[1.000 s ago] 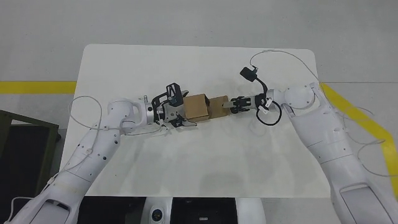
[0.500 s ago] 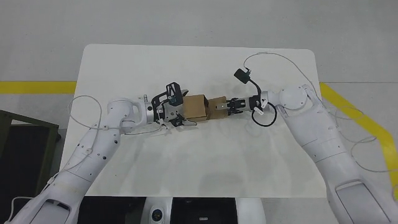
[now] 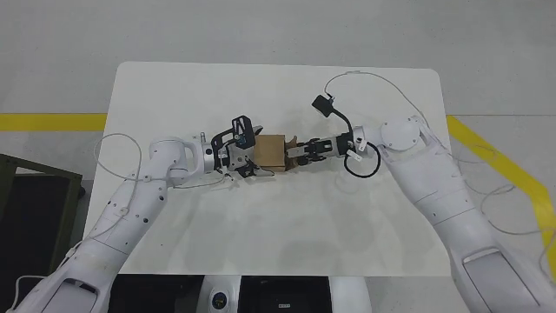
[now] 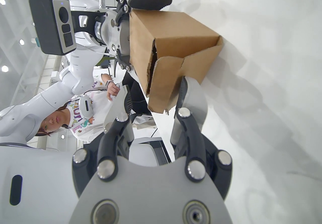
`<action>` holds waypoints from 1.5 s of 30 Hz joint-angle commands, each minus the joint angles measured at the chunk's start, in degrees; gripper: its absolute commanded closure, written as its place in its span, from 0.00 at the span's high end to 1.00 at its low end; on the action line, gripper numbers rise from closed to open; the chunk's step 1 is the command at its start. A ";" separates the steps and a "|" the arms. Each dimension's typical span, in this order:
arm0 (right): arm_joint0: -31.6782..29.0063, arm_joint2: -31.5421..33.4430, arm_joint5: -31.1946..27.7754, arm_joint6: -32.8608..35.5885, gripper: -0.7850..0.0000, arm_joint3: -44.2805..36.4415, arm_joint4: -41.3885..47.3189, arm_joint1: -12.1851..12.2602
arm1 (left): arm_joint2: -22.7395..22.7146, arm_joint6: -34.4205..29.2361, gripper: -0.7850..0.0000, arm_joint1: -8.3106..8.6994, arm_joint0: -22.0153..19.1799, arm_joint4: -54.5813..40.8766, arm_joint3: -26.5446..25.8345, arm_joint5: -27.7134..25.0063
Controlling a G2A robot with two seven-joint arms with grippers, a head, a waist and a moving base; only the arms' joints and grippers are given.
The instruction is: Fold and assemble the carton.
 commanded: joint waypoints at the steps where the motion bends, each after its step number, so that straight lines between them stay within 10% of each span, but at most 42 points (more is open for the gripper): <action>1: 0.28 -0.58 -0.29 -0.09 0.44 0.48 0.58 -0.27 | 0.00 -0.09 1.00 -0.02 -0.02 -0.06 0.02 -0.05; 45: 2.40 -3.38 -0.57 -0.67 0.17 6.35 2.23 -1.96 | -0.76 -1.28 1.00 0.05 0.50 0.17 0.25 -1.09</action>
